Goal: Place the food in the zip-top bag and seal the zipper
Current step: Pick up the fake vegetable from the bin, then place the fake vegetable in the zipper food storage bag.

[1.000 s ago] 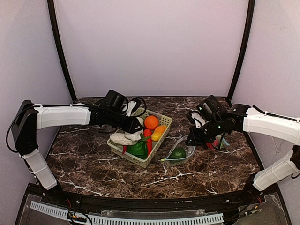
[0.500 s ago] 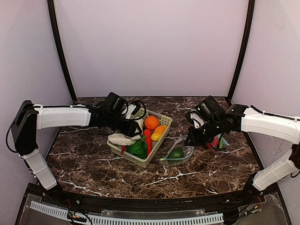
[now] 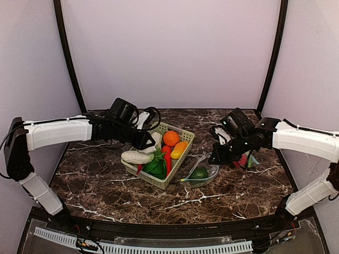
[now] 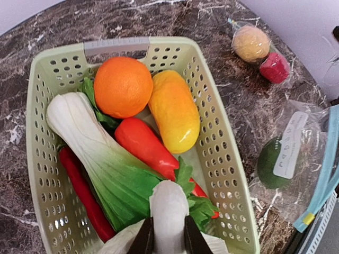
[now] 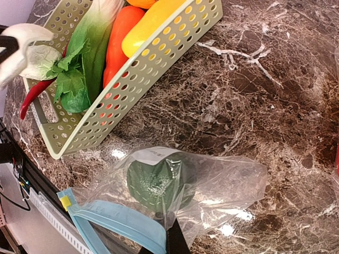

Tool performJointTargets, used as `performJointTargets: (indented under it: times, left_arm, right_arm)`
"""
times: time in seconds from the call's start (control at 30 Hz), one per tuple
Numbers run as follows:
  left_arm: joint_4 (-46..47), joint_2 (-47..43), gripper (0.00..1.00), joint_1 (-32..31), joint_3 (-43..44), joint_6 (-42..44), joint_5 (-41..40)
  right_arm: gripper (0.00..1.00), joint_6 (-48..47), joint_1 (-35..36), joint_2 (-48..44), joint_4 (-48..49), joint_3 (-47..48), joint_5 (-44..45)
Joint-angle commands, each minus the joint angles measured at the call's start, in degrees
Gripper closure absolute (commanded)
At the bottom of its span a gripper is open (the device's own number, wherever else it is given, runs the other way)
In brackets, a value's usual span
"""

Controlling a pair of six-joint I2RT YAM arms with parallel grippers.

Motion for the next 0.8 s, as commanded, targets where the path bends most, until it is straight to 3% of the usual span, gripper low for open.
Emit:
performJointTargets:
  times: [0.0, 0.13, 0.27, 0.53, 0.77]
  left_arm:
    - [-2.9, -8.6, 0.87, -0.5, 2.8, 1.0, 1.2]
    - [-4.1, -12.2, 0.87, -2.6, 4.8, -0.3, 1.5]
    - [-4.7, -11.9, 0.87, -9.0, 7.5, -2.7, 1.6]
    - [-0.6, -5.5, 0.89, -19.5, 10.1, -8.6, 1.2]
    - [4.5, -0.1, 0.89, -22.6, 11.1, -12.5, 2.5]
  right_arm:
    - [1.00, 0.0, 0.0, -1.2, 0.6, 1.9, 0.0]
    - [1.00, 0.0, 0.5, -1.0, 0.6, 2.5, 0.3]
    - [1.00, 0.2, 1.1, -0.4, 0.9, 3.3, 0.6]
    - [1.00, 0.9, 2.7, 0.3, 1.6, 4.3, 0.8]
    - [1.00, 1.3, 3.5, 0.6, 2.3, 4.3, 0.8]
